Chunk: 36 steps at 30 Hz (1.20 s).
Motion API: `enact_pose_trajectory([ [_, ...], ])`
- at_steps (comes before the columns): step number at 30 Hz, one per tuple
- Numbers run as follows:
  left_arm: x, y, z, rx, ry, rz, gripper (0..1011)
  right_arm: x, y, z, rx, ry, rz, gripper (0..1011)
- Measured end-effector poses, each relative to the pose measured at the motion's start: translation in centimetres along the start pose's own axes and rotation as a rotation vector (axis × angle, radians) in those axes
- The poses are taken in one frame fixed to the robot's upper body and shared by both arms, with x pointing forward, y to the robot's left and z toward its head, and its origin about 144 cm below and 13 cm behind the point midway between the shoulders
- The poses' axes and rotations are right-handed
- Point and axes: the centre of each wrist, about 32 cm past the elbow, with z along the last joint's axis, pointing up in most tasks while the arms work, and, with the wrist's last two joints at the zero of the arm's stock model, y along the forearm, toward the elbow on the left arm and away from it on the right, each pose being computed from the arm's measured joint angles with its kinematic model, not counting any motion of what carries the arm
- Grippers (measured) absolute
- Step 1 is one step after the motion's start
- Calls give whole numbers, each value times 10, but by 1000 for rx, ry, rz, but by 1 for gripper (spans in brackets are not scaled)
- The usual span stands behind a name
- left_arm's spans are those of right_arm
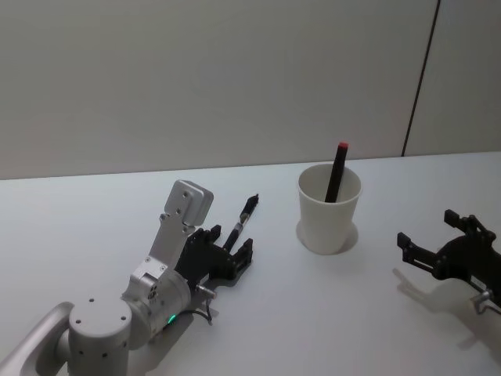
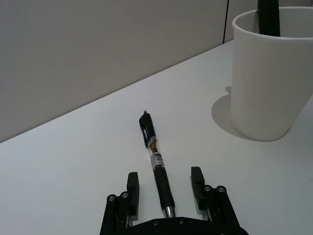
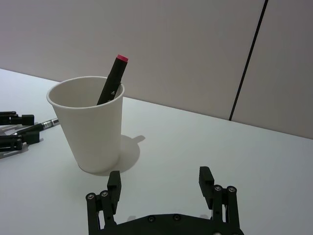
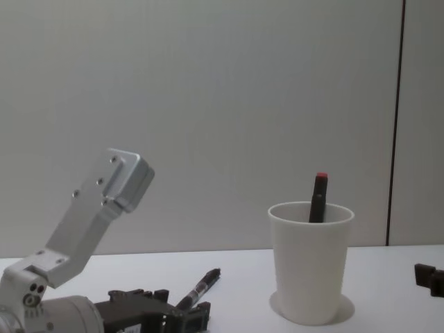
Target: Place the pen into the pen holder.
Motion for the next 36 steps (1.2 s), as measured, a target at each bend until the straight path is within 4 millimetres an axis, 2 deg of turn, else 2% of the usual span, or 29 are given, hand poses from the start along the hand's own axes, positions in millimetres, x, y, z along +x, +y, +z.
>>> enact_pose_trajectory([
  [36,0,0,0,2,0,1,420,0,0,0,0,0,0,1001],
])
